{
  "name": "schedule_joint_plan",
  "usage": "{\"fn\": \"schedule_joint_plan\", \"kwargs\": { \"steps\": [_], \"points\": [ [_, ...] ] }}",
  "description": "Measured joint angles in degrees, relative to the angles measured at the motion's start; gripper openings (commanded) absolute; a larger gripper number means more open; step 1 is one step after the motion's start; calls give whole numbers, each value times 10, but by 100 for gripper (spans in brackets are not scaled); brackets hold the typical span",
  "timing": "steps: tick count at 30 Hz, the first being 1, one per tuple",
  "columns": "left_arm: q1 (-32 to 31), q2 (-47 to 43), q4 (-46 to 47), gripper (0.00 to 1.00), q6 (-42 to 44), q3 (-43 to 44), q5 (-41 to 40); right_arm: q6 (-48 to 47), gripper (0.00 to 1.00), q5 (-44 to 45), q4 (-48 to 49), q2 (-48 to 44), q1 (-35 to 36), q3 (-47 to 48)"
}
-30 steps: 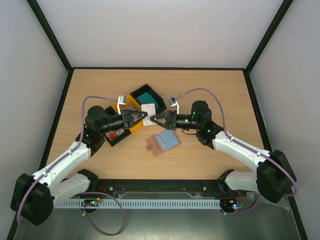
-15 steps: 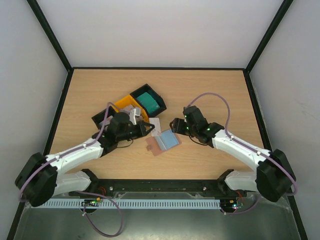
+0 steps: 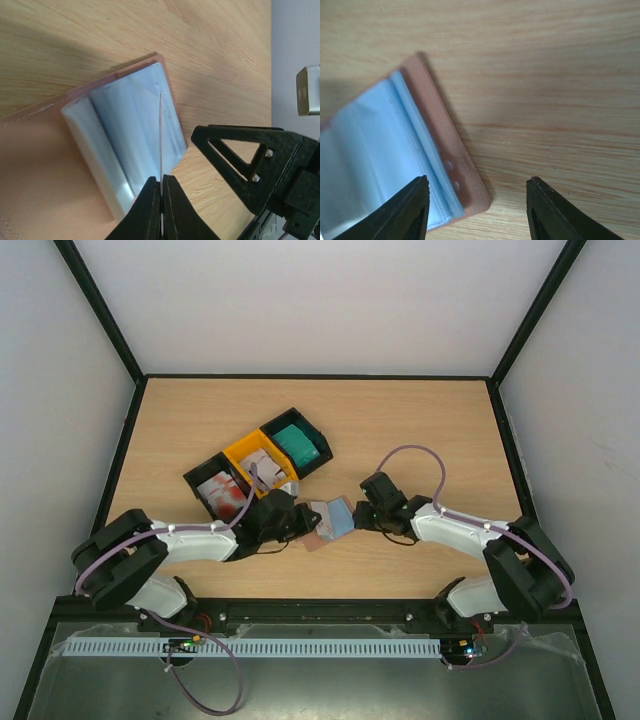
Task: Put the credit cards into the card holder
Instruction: Insert the credit card into the card holder.
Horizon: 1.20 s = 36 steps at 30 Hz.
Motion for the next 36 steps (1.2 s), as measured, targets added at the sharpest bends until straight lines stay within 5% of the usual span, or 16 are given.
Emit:
{"fn": "schedule_joint_plan", "kwargs": {
  "steps": [18, 36],
  "points": [
    [-16, 54, 66, 2, -96, -23, -59, -2, 34, -55, 116, 19, 0, -63],
    [-20, 45, 98, 2, -118, -53, -90, 54, 30, -100, 161, 2, 24, -98]
  ]
}}
